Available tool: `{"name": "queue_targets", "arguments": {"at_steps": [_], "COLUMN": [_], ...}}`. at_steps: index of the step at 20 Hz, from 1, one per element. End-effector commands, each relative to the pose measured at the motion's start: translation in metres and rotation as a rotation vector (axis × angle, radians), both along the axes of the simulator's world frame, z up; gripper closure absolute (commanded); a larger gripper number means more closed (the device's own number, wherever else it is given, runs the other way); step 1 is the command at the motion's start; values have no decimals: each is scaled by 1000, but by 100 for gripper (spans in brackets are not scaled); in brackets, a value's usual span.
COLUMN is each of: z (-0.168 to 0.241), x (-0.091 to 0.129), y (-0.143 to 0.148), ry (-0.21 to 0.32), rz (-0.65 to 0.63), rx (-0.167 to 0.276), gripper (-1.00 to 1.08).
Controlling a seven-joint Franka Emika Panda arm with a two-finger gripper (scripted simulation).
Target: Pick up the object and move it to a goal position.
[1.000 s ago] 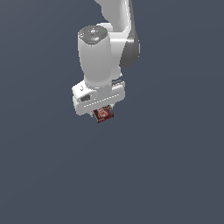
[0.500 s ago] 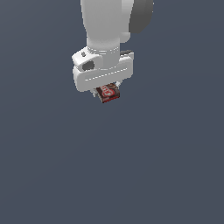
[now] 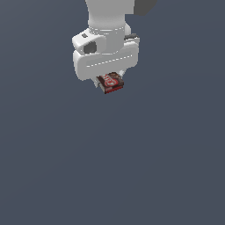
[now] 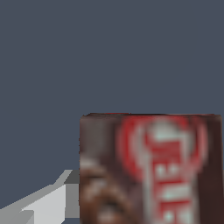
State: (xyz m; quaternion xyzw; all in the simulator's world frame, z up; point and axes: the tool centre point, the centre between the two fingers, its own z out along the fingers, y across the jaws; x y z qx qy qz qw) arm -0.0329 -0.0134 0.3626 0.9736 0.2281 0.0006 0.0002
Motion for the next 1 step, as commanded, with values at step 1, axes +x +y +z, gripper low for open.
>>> {"name": "queue_targets", "arguments": {"at_steps": [1], "z": [1], "x": [0], "y": [0], "ry": [1], "rz": [0], "rx": [0], "gripper": [108]}}
